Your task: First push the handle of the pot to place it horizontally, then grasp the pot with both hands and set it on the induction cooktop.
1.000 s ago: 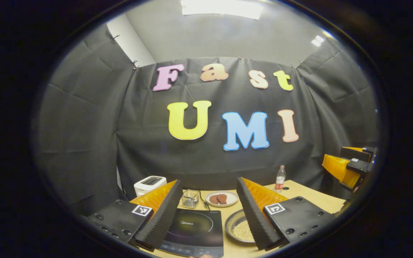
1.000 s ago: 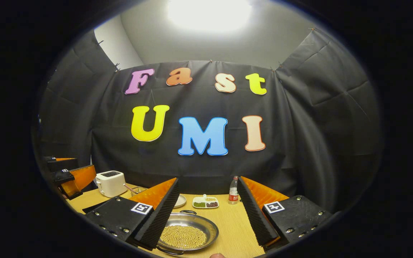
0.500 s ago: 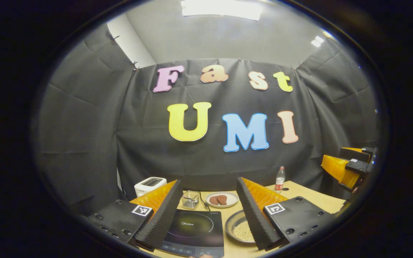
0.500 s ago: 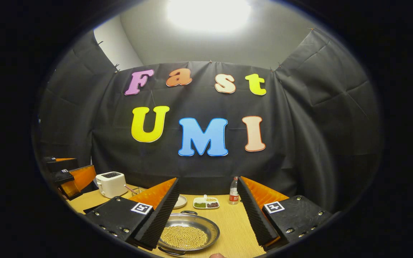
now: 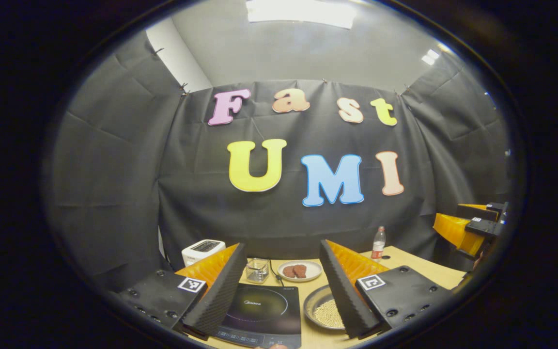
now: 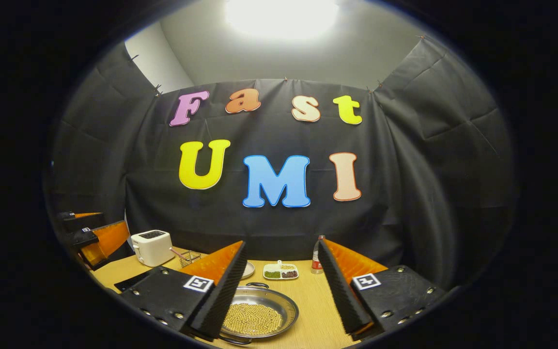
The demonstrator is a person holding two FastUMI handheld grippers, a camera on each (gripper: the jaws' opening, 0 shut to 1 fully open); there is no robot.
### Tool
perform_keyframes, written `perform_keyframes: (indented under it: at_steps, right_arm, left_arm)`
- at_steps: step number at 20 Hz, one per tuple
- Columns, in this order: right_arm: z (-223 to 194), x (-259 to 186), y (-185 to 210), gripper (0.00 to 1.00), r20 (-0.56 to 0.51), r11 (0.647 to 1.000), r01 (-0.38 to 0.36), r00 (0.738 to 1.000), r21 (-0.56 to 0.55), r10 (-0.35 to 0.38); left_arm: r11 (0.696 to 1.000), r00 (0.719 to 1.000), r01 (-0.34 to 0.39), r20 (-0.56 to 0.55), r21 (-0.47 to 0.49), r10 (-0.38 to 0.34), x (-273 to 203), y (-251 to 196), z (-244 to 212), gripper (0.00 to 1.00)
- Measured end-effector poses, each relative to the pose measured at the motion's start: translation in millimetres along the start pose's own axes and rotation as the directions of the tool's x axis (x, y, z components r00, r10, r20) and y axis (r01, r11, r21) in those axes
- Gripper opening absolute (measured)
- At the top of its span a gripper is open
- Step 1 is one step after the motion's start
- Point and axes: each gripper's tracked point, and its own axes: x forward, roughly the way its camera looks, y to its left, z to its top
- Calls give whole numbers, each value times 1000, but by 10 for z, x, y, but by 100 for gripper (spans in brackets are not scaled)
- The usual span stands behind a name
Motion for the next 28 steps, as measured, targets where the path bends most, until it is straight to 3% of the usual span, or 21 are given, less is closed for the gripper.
perform_keyframes:
  at_steps: [2,3,6,7,8,10,12,13,16,18,22,28]
  right_arm:
    - [62,-18,-5,85,13,1000,6,1000,-6,-5]
    - [43,-8,20,69,12,1000,-1,1000,-7,1]
    - [-22,25,26,69,-9,1000,3,1000,-16,-3]
    - [-1,10,0,33,-6,1000,10,1000,-11,-10]
    - [5,18,35,23,-13,1000,-2,1000,-4,2]
    - [-64,43,115,22,-35,1000,-30,999,-3,30]
    - [-60,33,2,22,-29,1000,6,1000,-9,-6]
    - [-103,76,41,1,-34,1000,-11,999,5,11]
    - [-232,58,269,6,-69,997,-74,995,30,76]
    - [-292,66,403,0,-89,990,-131,987,49,135]
    - [-492,127,585,0,-138,980,-183,971,84,193]
    - [-943,148,1032,0,-269,941,-318,902,118,339]
  left_arm:
    - [1000,1000,-1,0,-1,1,4,-8,-1,98]
    - [1000,1000,-2,0,-1,2,1,-7,-11,98]
    - [1000,1000,-7,3,-4,7,3,9,14,98]
    - [1000,1000,-9,5,-1,9,7,17,20,98]
    - [1000,1000,-12,8,1,12,-4,25,38,98]
    - [1000,1000,-16,9,0,16,-13,41,43,98]
    - [1000,1000,-27,8,2,27,-34,80,41,100]
    - [999,999,-32,8,4,32,-46,89,35,99]
    - [999,999,-45,6,13,45,-94,147,52,100]
    - [998,998,-60,6,21,60,-126,209,59,98]
    - [995,995,-97,12,38,96,-236,336,102,99]
    - [984,985,-174,-2,44,174,-373,625,62,100]
